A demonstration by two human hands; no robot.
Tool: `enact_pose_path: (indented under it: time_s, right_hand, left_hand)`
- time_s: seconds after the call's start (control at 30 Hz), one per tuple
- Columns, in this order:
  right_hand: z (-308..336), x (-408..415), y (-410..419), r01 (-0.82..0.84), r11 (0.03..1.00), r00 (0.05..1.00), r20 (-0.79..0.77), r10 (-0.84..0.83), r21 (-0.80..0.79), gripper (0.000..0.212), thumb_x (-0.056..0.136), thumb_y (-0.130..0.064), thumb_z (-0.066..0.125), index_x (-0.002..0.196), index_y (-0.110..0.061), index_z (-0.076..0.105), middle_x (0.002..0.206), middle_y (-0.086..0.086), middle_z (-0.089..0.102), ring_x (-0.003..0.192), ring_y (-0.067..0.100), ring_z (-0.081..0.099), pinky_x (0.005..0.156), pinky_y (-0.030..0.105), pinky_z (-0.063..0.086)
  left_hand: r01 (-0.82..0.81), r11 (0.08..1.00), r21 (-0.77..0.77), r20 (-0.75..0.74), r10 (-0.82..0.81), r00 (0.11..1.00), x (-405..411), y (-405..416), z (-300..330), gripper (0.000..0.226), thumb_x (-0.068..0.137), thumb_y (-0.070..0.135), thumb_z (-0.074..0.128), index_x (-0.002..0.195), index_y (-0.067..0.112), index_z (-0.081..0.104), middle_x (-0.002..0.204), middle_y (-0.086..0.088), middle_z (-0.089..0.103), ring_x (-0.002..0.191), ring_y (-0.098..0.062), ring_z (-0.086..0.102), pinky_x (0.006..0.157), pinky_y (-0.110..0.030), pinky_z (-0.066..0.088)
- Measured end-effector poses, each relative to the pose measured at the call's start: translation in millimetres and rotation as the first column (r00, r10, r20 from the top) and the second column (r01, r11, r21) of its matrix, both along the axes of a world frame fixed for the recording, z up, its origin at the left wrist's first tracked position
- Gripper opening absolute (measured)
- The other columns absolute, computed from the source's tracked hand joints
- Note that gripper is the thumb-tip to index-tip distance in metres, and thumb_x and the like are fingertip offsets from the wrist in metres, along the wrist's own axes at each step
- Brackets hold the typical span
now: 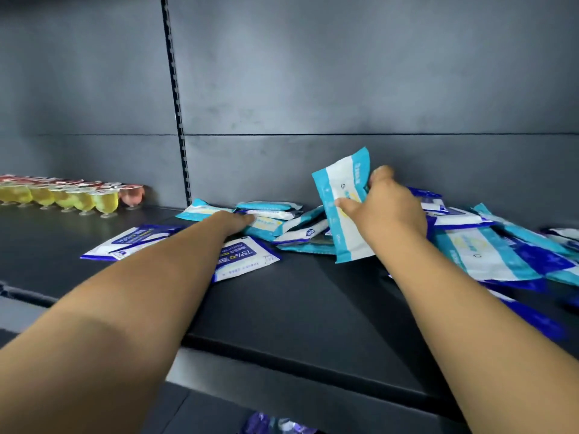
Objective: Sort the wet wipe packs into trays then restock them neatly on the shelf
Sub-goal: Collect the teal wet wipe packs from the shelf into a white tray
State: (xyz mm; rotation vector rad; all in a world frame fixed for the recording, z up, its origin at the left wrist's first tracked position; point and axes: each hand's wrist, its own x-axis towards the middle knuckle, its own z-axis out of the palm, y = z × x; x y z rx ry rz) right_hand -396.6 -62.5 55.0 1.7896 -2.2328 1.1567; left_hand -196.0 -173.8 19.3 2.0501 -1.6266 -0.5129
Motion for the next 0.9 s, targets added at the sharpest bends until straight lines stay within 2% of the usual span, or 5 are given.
enact_pose_path:
  time_s: [0.23, 0.4, 0.57, 0.73, 0.9]
  right_hand:
    - [-4, -3, -5, 0.015, 1.0, 0.999, -0.043, -0.015, 0.006, 0.047, 0.09, -0.043, 0.055, 0.118, -0.011, 0.035, 0.114, 0.011, 0.059, 0.103, 0.032, 0.057, 0.064, 0.032, 0.034]
    - [-10, -4, -8, 0.019, 1.0, 1.0, 0.008, -0.019, 0.017, 0.047, 0.091, -0.043, 0.054, 0.119, -0.01, 0.036, 0.114, 0.012, 0.06, 0.104, 0.033, 0.058, 0.065, 0.032, 0.036]
    - [0, 7, 4, -0.22, 0.964, 0.954, 0.175, 0.244, -0.148, 0.041, 0.094, -0.041, 0.046, 0.114, -0.006, 0.05, 0.117, 0.014, 0.059, 0.107, 0.033, 0.054, 0.074, 0.034, 0.039]
    - [0, 36, 45, -0.421, 0.859, 0.689, 0.513, 0.511, -0.29, 0.038, 0.09, -0.039, 0.055, 0.109, -0.006, 0.058, 0.111, 0.009, 0.064, 0.103, 0.028, 0.059, 0.093, 0.038, 0.046]
    - [-32, 71, 116, -0.497, 0.829, 0.376, 0.798, 0.471, -0.255, 0.009, 0.087, -0.018, 0.059, 0.079, -0.015, 0.061, 0.083, 0.007, 0.065, 0.079, 0.023, 0.063, 0.084, 0.043, 0.055]
  left_hand:
    - [-0.148, 0.98, -0.137, -0.375, 0.086, 0.923, -3, -15, 1, 0.055, 0.075, 0.031, 0.076, 0.112, -0.002, 0.054, 0.109, -0.009, 0.055, 0.099, -0.023, 0.059, 0.085, -0.029, 0.045]
    - [-0.345, 0.84, -0.419, -0.822, -0.189, 0.538, 12, 2, 30, 0.027, 0.076, 0.006, 0.074, 0.072, 0.009, 0.048, 0.096, -0.014, 0.063, 0.073, -0.023, 0.061, 0.063, -0.03, 0.056]
    - [-0.397, 0.809, -0.434, -0.893, -0.446, 0.069, 32, 66, 65, 0.012, 0.094, 0.019, 0.053, 0.099, 0.01, 0.058, 0.097, -0.006, 0.067, 0.083, -0.018, 0.067, 0.083, -0.043, 0.053]
    - [-0.343, 0.846, -0.409, -0.904, -0.324, 0.278, 32, 158, 38, 0.019, 0.1, 0.028, 0.037, 0.108, 0.015, 0.049, 0.088, 0.0, 0.067, 0.057, -0.01, 0.068, 0.04, -0.032, 0.053]
    - [-0.087, 0.965, -0.246, -0.954, -0.225, 0.196, 49, 235, -10, 0.018, 0.098, 0.018, 0.04, 0.093, 0.015, 0.057, 0.062, 0.004, 0.07, 0.054, -0.008, 0.067, 0.041, -0.025, 0.051]
